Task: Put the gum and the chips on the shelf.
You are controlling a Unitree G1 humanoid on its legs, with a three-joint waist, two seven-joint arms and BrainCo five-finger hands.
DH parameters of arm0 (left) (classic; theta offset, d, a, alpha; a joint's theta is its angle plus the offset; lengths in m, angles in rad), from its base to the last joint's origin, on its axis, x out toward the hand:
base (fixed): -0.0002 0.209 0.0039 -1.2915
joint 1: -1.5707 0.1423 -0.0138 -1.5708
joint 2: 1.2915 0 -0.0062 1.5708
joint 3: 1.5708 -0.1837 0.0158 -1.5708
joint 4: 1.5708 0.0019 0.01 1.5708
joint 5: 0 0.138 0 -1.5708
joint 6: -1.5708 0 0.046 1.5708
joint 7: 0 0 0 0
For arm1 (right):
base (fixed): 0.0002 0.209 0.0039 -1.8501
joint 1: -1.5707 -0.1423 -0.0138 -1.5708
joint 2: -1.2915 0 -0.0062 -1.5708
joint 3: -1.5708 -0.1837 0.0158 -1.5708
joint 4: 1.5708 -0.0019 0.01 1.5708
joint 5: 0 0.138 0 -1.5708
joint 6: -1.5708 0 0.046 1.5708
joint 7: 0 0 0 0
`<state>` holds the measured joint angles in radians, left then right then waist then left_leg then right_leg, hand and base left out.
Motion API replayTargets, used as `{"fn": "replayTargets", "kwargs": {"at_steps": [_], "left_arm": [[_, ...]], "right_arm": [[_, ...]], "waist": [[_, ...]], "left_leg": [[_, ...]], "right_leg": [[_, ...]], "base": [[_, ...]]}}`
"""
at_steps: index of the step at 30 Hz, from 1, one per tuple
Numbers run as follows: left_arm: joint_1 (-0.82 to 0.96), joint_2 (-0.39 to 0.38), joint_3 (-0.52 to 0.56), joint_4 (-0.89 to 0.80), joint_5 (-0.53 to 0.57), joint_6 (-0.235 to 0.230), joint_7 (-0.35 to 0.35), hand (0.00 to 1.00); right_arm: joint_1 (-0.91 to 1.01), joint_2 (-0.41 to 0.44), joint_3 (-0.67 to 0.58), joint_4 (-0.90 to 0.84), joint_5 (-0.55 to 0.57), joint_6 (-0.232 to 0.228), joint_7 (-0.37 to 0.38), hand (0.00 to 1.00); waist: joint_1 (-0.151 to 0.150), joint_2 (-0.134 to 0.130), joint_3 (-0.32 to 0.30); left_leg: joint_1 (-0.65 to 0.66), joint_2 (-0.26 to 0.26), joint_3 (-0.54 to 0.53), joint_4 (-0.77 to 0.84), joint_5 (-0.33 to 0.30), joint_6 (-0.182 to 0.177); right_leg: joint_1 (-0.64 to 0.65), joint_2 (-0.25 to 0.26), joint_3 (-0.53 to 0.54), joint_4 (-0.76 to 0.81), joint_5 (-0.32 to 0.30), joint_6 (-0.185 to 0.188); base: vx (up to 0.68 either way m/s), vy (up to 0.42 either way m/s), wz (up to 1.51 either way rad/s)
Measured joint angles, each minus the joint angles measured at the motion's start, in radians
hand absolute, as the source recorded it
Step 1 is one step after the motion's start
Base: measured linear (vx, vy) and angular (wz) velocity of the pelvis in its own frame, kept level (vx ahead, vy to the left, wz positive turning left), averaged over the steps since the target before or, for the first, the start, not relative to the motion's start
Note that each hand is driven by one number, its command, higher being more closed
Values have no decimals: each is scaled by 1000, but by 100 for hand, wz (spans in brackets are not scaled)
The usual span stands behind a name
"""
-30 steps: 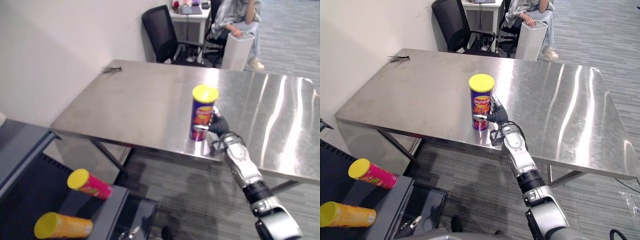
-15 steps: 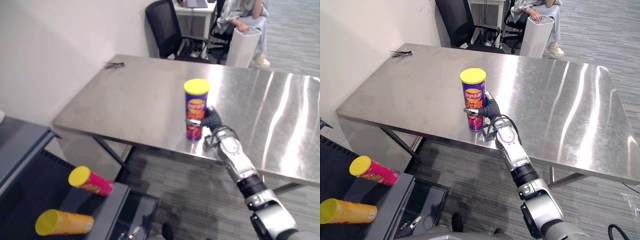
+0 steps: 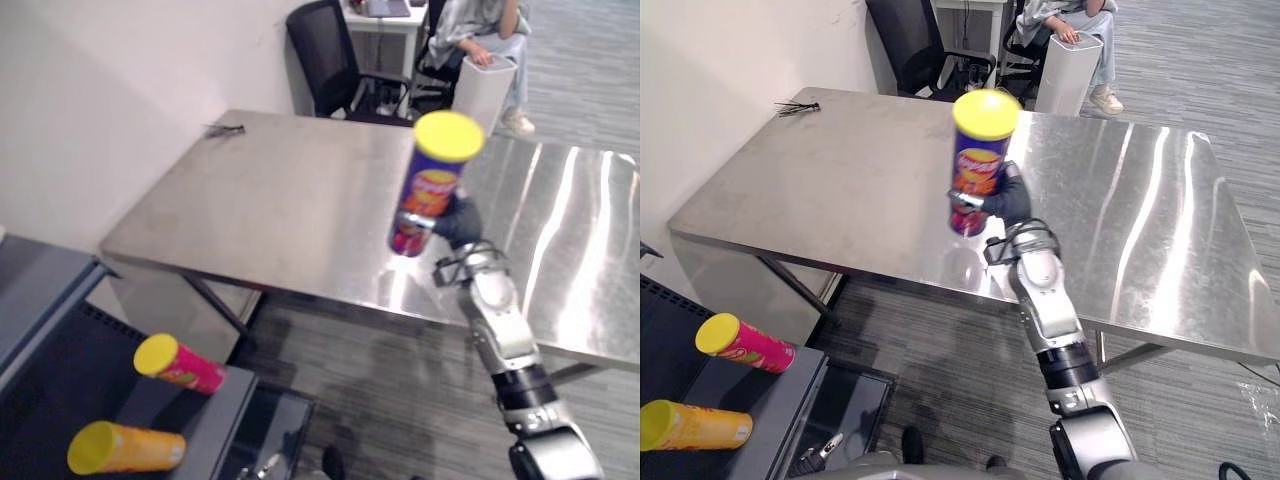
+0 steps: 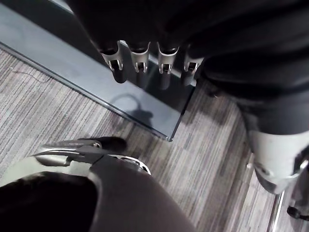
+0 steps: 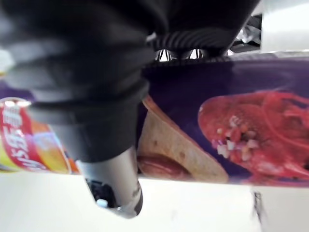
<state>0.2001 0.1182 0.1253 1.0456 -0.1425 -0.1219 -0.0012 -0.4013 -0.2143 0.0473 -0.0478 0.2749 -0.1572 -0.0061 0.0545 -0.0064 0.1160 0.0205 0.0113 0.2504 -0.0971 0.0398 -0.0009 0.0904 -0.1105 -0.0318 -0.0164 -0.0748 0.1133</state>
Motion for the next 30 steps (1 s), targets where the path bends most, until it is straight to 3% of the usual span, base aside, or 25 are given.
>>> {"fn": "replayTargets", "kwargs": {"at_steps": [6, 12, 18, 23, 26, 29, 30], "left_arm": [[15, -5, 31, 0, 8, 0, 3, 0], [42, -5, 41, 0, 8, 0, 1, 0], [46, -6, 76, 0, 7, 0, -5, 0], [54, -8, 108, -20, -3, 0, -6, 0], [34, -10, 149, -45, -38, 1, -9, 0], [26, -20, 156, -72, -76, 0, -16, 0], [17, -31, 158, -82, -92, 0, -16, 0]], "right_arm": [[146, -42, -170, -189, 3, -40, -6, 100], [287, -51, -321, -227, 9, -63, -7, 100], [403, -40, -431, -272, 9, -67, -7, 100], [441, 3, -455, -273, 9, -67, -9, 100], [442, 41, -450, -287, 9, -67, -12, 100], [420, 51, -389, -302, 10, -72, -23, 100], [394, 51, -348, -298, 14, -75, -33, 100]], "waist": [[-27, -3, -11], [-48, -13, -60], [-56, -27, -70], [-59, -46, -77], [-62, -67, -43], [-58, -51, -8], [-52, -33, 11]], "left_leg": [[0, 2, 0, -6, 7, -2], [-2, 6, -11, -6, 15, -4], [-4, 5, -34, -6, 24, -7], [-22, 3, -59, 1, 35, -11], [-97, 6, -103, 121, 11, -12], [-176, 20, -170, 223, -14, -27], [-211, 26, -213, 243, -9, -36]], "right_leg": [[-2, 2, 1, -2, 0, 0], [0, 6, -13, 0, -7, -8], [-2, 6, -35, 23, -17, -12], [-66, 1, -56, 148, -76, -19], [-107, -9, -99, 242, -114, -26], [-121, 2, -160, 275, -129, -45], [-131, 10, -204, 292, -140, -64]], "base": [[-51, -18, -3], [-44, -18, 3], [-19, -3, 11], [-15, -9, 19], [-79, -38, 42], [-181, -58, 64], [-207, -74, 74]]}}
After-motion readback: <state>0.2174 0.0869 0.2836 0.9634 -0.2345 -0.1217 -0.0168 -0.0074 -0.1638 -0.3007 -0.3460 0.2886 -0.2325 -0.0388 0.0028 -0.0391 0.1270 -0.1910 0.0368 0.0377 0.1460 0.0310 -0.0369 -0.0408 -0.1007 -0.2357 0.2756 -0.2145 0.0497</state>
